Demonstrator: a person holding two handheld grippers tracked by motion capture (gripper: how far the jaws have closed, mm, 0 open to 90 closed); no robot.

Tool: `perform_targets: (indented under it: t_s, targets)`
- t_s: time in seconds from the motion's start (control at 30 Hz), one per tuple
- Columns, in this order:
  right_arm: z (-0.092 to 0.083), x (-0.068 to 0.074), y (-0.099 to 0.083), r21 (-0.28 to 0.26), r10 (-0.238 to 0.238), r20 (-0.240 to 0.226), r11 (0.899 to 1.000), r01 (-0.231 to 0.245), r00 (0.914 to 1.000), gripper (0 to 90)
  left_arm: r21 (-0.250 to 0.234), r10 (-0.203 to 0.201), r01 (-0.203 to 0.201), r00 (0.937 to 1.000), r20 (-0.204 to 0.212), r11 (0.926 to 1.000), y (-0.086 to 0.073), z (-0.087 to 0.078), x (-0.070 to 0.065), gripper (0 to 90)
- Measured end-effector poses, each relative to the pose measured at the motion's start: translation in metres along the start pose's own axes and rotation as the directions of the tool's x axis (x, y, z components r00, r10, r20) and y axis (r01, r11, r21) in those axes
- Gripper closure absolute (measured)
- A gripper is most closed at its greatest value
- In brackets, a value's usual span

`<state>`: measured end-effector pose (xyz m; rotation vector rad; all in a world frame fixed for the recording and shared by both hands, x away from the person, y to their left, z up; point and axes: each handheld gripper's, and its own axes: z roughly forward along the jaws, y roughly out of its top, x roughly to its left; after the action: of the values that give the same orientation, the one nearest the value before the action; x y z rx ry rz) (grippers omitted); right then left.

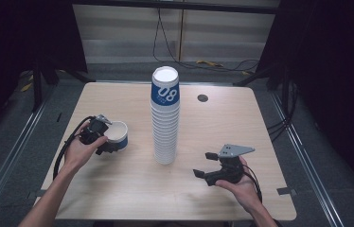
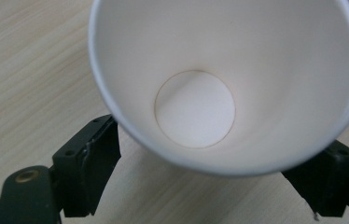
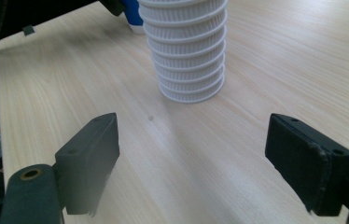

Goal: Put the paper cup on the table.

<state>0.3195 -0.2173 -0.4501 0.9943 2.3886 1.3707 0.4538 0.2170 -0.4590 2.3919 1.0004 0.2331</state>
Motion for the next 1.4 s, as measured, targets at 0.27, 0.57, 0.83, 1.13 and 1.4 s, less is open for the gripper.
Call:
perform_targets:
  t_s: [0.27, 0.57, 0.83, 1.13, 1.4]
  targets:
    - [-0.001, -0.002, -0.001, 0.006, 0.01, 0.019, 1.0, -0.01, 0.9998, 17.8, -0.048, -0.021, 0.022, 0.9996, 0.019, 0.9986, -0.014, -0.007, -0.001, 16.6]
    - [0.001, -0.003, -0.002, 0.004, 0.011, 0.021, 1.0, -0.011, 0.9997, 18.2, -0.116, -0.013, 0.021, 0.9977, 0.067, 0.993, -0.028, -0.025, -0.01, 17.1]
    - [0.001, -0.002, -0.003, -0.006, 0.009, 0.027, 1.0, -0.009, 0.9996, 17.7, -0.198, 0.004, 0.003, 0.9993, 0.037, 0.9803, -0.047, -0.034, -0.032, 17.0]
    - [0.002, -0.001, -0.004, -0.018, 0.024, 0.023, 1.0, -0.024, 0.9995, 17.7, -0.28, 0.019, 0.001, 0.9976, 0.067, 0.96, -0.064, -0.046, -0.059, 17.0]
    - [0.001, -0.001, -0.005, -0.026, 0.045, 0.023, 0.999, -0.045, 0.9987, 15.4, -0.338, 0.022, 0.005, 0.9967, 0.078, 0.941, -0.077, -0.041, -0.085, 17.0]
